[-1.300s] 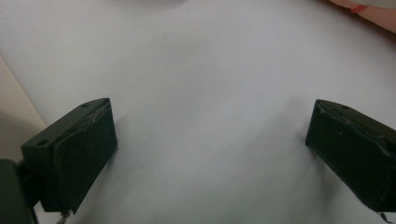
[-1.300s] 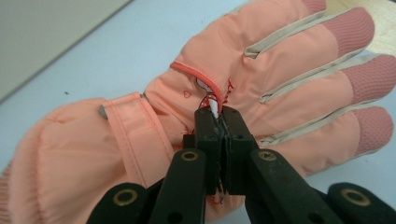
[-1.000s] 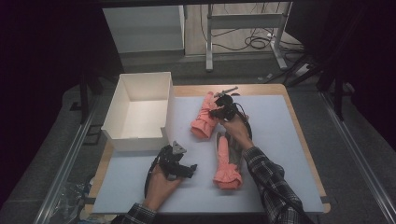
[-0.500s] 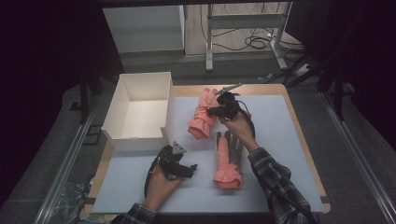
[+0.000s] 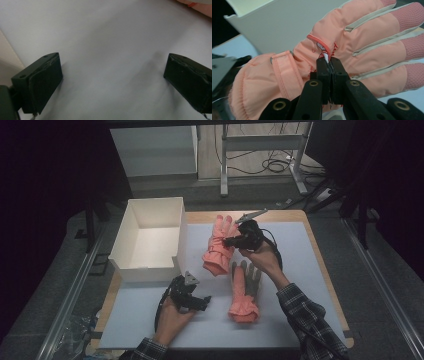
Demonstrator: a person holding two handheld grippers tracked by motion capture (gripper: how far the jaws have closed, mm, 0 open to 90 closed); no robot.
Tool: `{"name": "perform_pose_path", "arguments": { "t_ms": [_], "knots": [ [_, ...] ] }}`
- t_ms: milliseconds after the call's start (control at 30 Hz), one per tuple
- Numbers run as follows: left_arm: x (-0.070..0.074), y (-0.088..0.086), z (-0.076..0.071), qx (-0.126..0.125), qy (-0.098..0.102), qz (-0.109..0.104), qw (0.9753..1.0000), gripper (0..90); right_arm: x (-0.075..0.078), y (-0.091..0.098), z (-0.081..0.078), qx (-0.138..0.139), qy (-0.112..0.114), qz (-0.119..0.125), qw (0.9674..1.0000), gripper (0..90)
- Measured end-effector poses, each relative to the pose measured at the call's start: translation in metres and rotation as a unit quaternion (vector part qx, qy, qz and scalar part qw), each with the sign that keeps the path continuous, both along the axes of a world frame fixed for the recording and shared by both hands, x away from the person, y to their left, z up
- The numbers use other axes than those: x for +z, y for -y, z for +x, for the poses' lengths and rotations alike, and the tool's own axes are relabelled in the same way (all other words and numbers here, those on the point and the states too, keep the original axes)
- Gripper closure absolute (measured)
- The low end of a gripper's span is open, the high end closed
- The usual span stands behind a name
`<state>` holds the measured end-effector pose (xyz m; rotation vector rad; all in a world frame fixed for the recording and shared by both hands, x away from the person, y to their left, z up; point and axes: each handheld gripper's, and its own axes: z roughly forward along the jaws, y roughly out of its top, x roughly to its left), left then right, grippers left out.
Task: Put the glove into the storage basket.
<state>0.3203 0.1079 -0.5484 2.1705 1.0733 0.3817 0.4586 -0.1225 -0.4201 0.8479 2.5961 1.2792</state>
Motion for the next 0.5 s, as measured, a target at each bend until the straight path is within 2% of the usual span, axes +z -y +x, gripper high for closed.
{"name": "perform_pose_path", "arguments": {
  "t_ms": [133, 267, 500],
  "knots": [
    [0.000, 0.000, 0.000, -0.001, 0.001, 0.001, 1.0000, 1.8, 0.007, 0.011, -0.011, 0.015, 0.002, 0.004, 0.9999, 87.1],
    [0.000, 0.000, 0.000, -0.001, 0.001, 0.001, 1.0000, 1.7, 0.011, 0.019, -0.019, 0.020, 0.004, 0.006, 0.9998, 87.1],
    [0.000, 0.000, 0.000, 0.000, 0.000, 0.000, 1.0000, 1.7, 0.019, 0.041, -0.043, 0.030, 0.008, 0.004, 0.9995, 87.0]
  ]
}}
